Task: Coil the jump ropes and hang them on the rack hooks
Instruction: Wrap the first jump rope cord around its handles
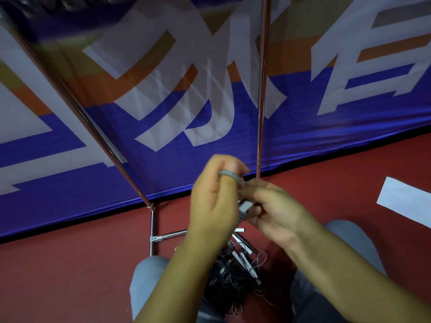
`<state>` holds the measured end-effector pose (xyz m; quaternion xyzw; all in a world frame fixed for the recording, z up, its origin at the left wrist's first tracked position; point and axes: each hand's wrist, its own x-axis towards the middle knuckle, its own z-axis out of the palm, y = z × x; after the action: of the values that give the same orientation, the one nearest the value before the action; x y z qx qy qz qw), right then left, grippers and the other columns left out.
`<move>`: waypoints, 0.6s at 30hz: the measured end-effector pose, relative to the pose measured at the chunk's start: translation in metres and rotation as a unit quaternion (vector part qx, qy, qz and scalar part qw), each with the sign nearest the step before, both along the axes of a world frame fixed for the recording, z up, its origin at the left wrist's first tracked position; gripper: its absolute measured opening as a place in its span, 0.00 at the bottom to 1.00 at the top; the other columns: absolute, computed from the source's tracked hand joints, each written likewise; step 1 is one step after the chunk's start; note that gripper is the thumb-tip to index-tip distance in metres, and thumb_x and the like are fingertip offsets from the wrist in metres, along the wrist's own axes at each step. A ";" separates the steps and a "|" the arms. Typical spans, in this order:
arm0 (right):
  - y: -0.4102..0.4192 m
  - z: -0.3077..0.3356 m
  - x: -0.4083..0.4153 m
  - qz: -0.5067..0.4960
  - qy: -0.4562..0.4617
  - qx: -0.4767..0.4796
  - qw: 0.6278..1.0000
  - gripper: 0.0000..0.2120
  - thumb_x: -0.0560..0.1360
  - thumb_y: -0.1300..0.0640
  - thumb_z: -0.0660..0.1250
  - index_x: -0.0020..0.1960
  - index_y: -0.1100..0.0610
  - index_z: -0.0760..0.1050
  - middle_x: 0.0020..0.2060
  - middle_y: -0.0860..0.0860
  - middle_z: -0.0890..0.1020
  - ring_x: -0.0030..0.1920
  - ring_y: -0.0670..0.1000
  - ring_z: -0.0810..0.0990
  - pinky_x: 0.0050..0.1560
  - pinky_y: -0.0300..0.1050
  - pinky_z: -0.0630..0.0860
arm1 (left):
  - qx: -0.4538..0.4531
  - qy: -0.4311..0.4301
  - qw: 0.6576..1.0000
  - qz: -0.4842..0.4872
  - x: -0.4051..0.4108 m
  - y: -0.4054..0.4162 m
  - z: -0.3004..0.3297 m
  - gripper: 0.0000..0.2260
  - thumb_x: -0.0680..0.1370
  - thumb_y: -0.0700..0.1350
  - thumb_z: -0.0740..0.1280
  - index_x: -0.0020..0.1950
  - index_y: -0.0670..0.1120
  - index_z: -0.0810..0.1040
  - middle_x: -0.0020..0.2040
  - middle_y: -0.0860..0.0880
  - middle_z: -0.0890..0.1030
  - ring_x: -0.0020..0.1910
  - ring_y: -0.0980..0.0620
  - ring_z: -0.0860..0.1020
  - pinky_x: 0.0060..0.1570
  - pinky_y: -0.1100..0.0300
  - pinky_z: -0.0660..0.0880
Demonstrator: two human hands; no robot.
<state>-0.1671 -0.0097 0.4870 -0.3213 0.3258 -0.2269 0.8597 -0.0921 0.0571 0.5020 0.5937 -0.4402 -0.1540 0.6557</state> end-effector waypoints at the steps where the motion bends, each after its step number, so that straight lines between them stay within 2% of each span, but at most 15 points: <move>1: 0.000 0.003 -0.001 0.003 -0.010 0.006 1.000 0.11 0.64 0.68 0.70 0.33 0.58 0.68 0.23 0.50 0.73 0.21 0.41 0.69 0.20 0.30 0.60 | 0.011 -0.117 0.993 -0.010 0.000 0.001 0.000 0.07 0.77 0.48 0.58 0.42 0.52 0.74 0.38 0.55 0.74 0.35 0.62 0.71 0.37 0.69 0.68; 2: 0.000 0.006 -0.003 0.002 -0.023 0.007 1.000 0.13 0.56 0.66 0.71 0.33 0.58 0.69 0.22 0.49 0.72 0.21 0.41 0.69 0.21 0.31 0.62 | 0.012 -0.219 0.975 -0.026 0.000 0.002 -0.001 0.05 0.78 0.46 0.58 0.46 0.51 0.73 0.42 0.56 0.73 0.39 0.63 0.71 0.41 0.71 0.68; 3: 0.001 0.010 -0.005 -0.007 -0.036 0.008 0.999 0.14 0.53 0.66 0.71 0.33 0.58 0.69 0.23 0.50 0.71 0.21 0.42 0.69 0.21 0.31 0.63 | 0.003 -0.291 0.956 -0.045 0.000 0.004 -0.001 0.04 0.79 0.45 0.59 0.49 0.49 0.73 0.45 0.55 0.72 0.43 0.63 0.71 0.46 0.71 0.68; 5: -0.003 0.018 -0.010 -0.038 -0.037 -0.004 0.999 0.14 0.58 0.66 0.71 0.36 0.58 0.67 0.26 0.52 0.69 0.20 0.42 0.69 0.18 0.31 0.64 | -0.021 -0.357 0.931 -0.071 -0.001 0.008 -0.004 0.08 0.81 0.46 0.59 0.53 0.43 0.74 0.53 0.51 0.71 0.52 0.58 0.73 0.53 0.67 0.70; 7: -0.008 0.024 -0.013 -0.079 -0.020 -0.038 0.996 0.10 0.68 0.62 0.69 0.36 0.57 0.67 0.26 0.52 0.70 0.19 0.43 0.69 0.16 0.32 0.63 | -0.028 -0.365 0.929 -0.061 -0.005 0.014 -0.008 0.12 0.81 0.46 0.60 0.55 0.39 0.77 0.58 0.48 0.70 0.58 0.55 0.73 0.59 0.65 0.70; 9: -0.011 0.028 -0.012 -0.109 -0.035 -0.056 0.992 0.10 0.67 0.57 0.69 0.37 0.56 0.68 0.30 0.54 0.73 0.20 0.45 0.71 0.17 0.32 0.65 | -0.033 -0.340 0.939 -0.028 -0.012 0.019 -0.016 0.09 0.80 0.45 0.60 0.55 0.44 0.77 0.59 0.50 0.69 0.61 0.57 0.72 0.61 0.65 0.69; 11: -0.010 0.029 -0.011 -0.129 -0.059 -0.062 0.988 0.10 0.64 0.56 0.70 0.37 0.56 0.69 0.34 0.56 0.75 0.24 0.45 0.74 0.21 0.32 0.69 | -0.040 -0.312 0.949 0.024 -0.017 0.020 -0.023 0.06 0.79 0.47 0.62 0.53 0.50 0.77 0.58 0.55 0.66 0.60 0.57 0.71 0.60 0.62 0.70; 13: -0.009 0.028 -0.009 -0.148 -0.072 -0.057 0.985 0.09 0.64 0.57 0.70 0.36 0.56 0.70 0.32 0.52 0.76 0.26 0.42 0.75 0.26 0.31 0.72 | -0.031 -0.291 0.954 0.060 -0.020 0.021 -0.028 0.06 0.78 0.49 0.63 0.53 0.54 0.77 0.54 0.57 0.65 0.56 0.59 0.71 0.57 0.65 0.70; 16: -0.010 0.031 -0.009 -0.163 -0.095 -0.056 0.981 0.08 0.64 0.58 0.70 0.36 0.56 0.70 0.28 0.46 0.76 0.25 0.40 0.74 0.28 0.29 0.72 | -0.010 -0.189 0.982 0.008 -0.023 0.022 -0.027 0.08 0.80 0.53 0.61 0.53 0.55 0.79 0.48 0.58 0.72 0.47 0.61 0.74 0.48 0.68 0.70; 18: -0.010 0.032 -0.009 -0.159 -0.102 -0.045 0.981 0.08 0.64 0.58 0.70 0.36 0.56 0.70 0.26 0.45 0.75 0.24 0.39 0.73 0.26 0.28 0.71 | -0.016 -0.087 0.996 -0.032 -0.024 0.024 -0.028 0.08 0.79 0.53 0.62 0.52 0.55 0.81 0.47 0.57 0.78 0.46 0.58 0.78 0.48 0.66 0.72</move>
<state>-0.1764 -0.0197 0.5188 -0.2786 0.2726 -0.4068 0.8262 -0.1159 0.0806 0.4738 0.5800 -0.5168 -0.1154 0.6190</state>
